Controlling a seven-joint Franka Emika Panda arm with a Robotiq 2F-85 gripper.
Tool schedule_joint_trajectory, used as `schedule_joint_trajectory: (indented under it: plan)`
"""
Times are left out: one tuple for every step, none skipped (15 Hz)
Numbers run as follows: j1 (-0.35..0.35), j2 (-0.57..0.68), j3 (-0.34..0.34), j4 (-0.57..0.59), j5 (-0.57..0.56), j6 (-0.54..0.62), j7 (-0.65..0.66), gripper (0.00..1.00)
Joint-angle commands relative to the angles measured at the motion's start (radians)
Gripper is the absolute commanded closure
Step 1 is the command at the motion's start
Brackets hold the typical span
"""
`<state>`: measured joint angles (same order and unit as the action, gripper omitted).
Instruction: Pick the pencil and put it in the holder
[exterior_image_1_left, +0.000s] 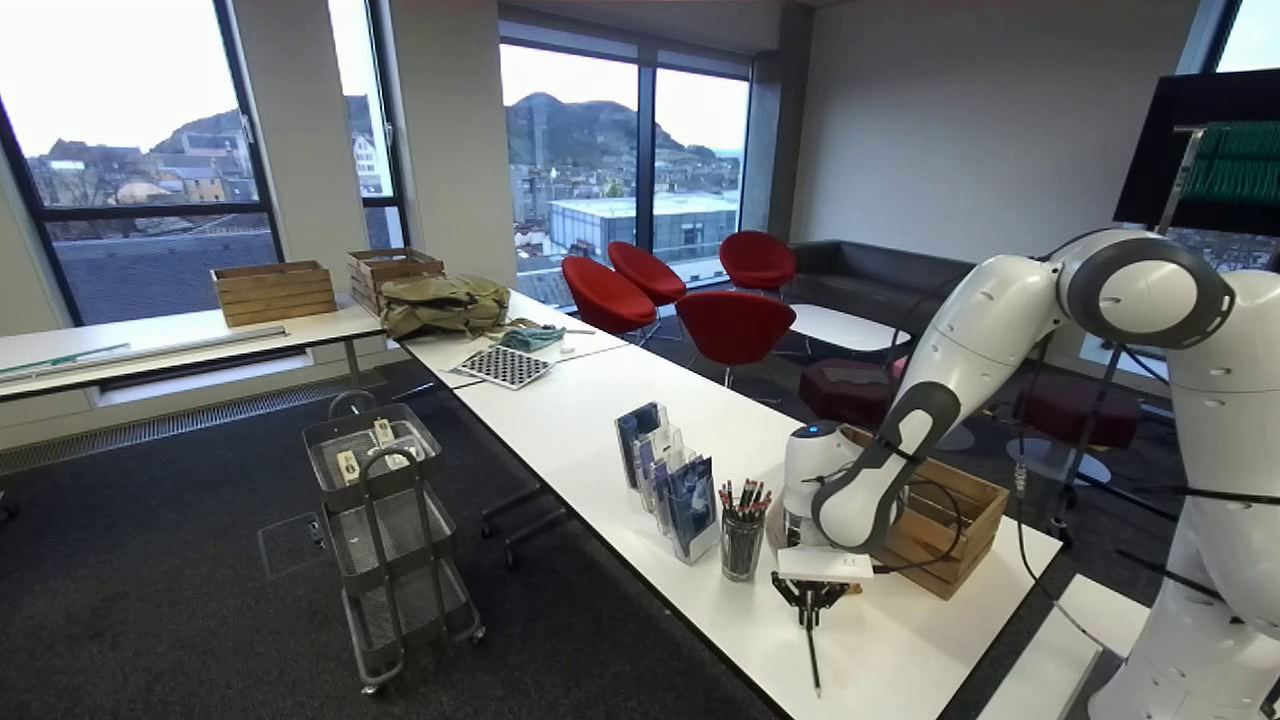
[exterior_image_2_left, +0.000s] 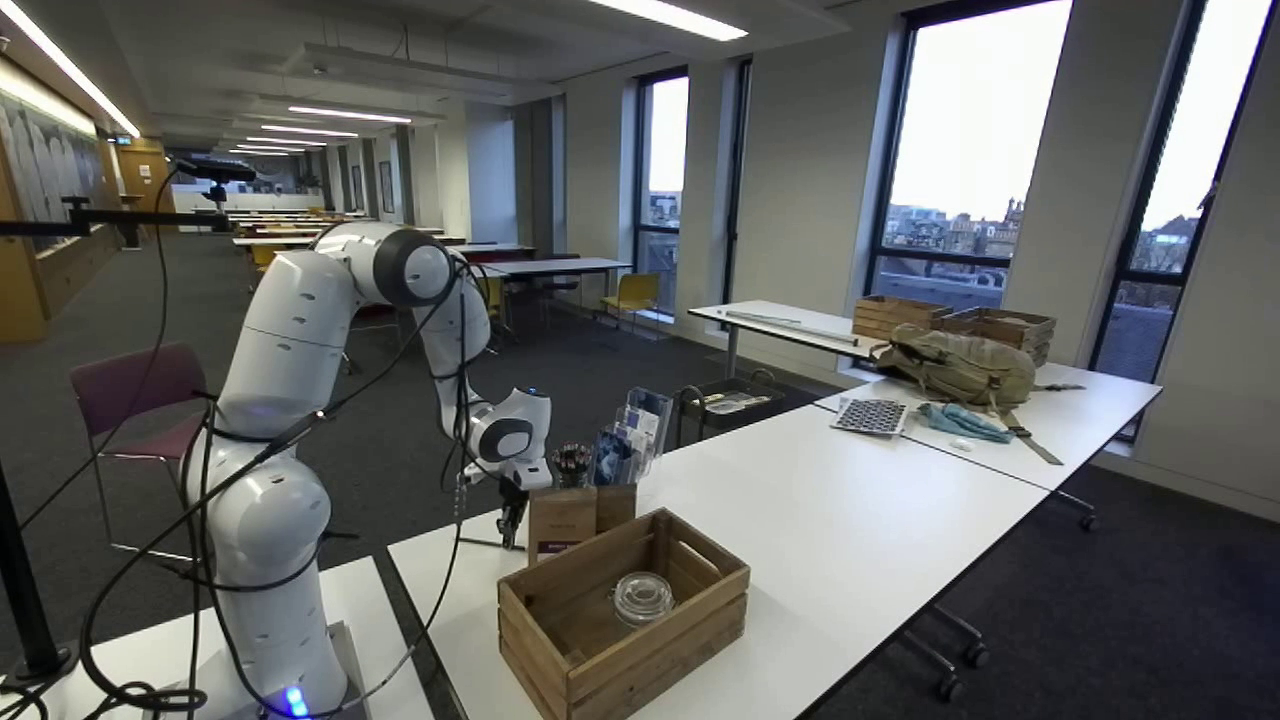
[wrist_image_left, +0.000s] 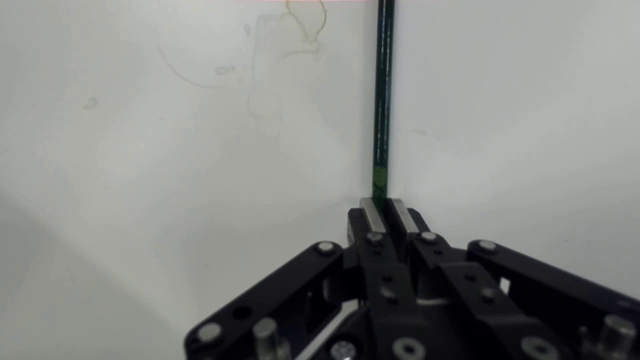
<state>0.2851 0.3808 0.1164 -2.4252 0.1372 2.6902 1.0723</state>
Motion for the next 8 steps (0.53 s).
schedule_joint_trajectory:
  plan:
    - [-0.018, -0.007, 0.002, 0.0, 0.021, -0.022, -0.045, 0.98]
    - [-0.019, -0.01, 0.003, 0.0, 0.024, -0.027, -0.044, 0.98]
    - [-0.019, -0.014, 0.004, -0.002, 0.026, -0.033, -0.04, 0.98]
    - [-0.02, -0.022, 0.005, -0.006, 0.03, -0.04, -0.038, 0.98]
    - [-0.017, -0.037, 0.004, -0.014, 0.031, -0.048, -0.031, 0.98]
    - [-0.018, -0.049, 0.005, -0.02, 0.034, -0.053, -0.032, 0.98]
    - [-0.019, -0.058, 0.007, -0.024, 0.037, -0.059, -0.034, 0.98]
    - [-0.02, -0.07, 0.007, -0.03, 0.038, -0.063, -0.034, 0.98]
